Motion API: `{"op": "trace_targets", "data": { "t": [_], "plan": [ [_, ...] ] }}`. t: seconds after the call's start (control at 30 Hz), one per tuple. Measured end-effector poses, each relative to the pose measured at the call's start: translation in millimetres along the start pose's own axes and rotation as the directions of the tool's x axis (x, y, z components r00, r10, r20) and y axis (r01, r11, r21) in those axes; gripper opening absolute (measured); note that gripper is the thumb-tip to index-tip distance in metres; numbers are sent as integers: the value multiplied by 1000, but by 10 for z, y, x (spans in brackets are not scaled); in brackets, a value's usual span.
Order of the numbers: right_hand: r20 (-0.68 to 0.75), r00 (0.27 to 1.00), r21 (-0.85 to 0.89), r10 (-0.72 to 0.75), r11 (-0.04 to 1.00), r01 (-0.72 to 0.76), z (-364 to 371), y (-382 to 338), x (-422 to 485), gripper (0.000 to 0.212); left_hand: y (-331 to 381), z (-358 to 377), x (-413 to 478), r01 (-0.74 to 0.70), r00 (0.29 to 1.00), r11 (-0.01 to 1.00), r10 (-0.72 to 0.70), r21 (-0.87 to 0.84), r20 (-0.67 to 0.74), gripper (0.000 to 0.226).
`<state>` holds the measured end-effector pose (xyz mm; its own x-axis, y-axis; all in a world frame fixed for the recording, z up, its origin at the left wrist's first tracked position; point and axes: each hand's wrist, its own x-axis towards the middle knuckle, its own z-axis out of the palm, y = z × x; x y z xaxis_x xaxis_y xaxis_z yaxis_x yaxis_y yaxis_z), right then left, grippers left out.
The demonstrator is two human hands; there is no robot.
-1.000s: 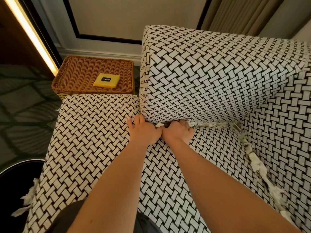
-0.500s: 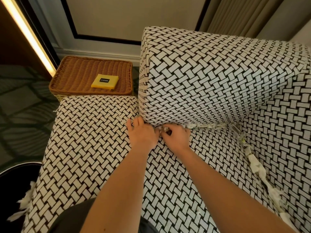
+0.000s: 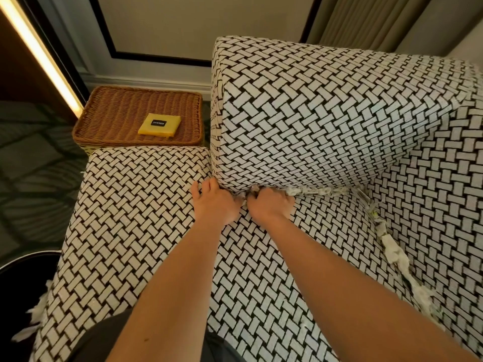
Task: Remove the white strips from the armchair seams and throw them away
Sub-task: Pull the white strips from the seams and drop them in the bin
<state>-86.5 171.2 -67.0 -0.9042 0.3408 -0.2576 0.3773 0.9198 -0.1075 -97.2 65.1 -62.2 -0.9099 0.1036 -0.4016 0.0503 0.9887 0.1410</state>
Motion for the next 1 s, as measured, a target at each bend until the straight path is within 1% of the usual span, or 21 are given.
{"op": "trace_targets", "data": {
  "t": [0.1, 0.17, 0.33, 0.4, 0.53, 0.63, 0.73, 0.8, 0.87, 0.93, 1.0],
  "plan": [
    [105, 994, 39, 15, 999, -19, -27, -52, 53, 40, 3, -15, 11, 4, 1000, 1000, -4, -15, 1, 57],
    [104, 995, 50, 13, 999, -18, -22, -63, 53, 38, -2, 9, 24, 3, 1000, 1000, -4, -20, -21, 56],
    [-55, 998, 94, -1, 996, 6, 84, -31, 16, 31, -24, 101, 43, -4, 989, 994, -12, -110, -148, 49],
    [-126, 992, 148, -10, 989, 29, 126, -15, 4, 30, -26, 133, 57, -12, 979, 986, -22, -164, -202, 45],
    [-170, 985, 243, -43, 966, 84, 156, 38, -12, 30, -45, 156, 56, -43, 960, 967, -29, -250, -278, 33],
    [-181, 982, 362, -57, 925, 121, 147, 82, -48, 27, -76, 138, 30, -76, 957, 950, -16, -303, -290, 25],
    [-188, 979, 432, -77, 889, 153, 122, 122, -95, 23, -103, 107, -10, -98, 951, 934, -14, -344, -308, 24],
    [-176, 980, 525, -96, 833, 176, 121, 148, -122, 20, -107, 90, -54, -98, 954, 925, -19, -367, -301, 26],
    [-187, 973, 621, -134, 752, 223, 126, 174, -169, 19, -98, 73, -118, -93, 960, 914, -23, -394, -280, 28],
    [-194, 969, 685, -151, 686, 245, 132, 207, -236, 17, -85, 60, -190, -91, 966, 898, -25, -431, -256, 28],
    [-204, 967, 699, -150, 670, 251, 159, 256, -298, 18, -71, 57, -266, -102, 973, 881, -7, -462, -229, 28]
  ]
}}
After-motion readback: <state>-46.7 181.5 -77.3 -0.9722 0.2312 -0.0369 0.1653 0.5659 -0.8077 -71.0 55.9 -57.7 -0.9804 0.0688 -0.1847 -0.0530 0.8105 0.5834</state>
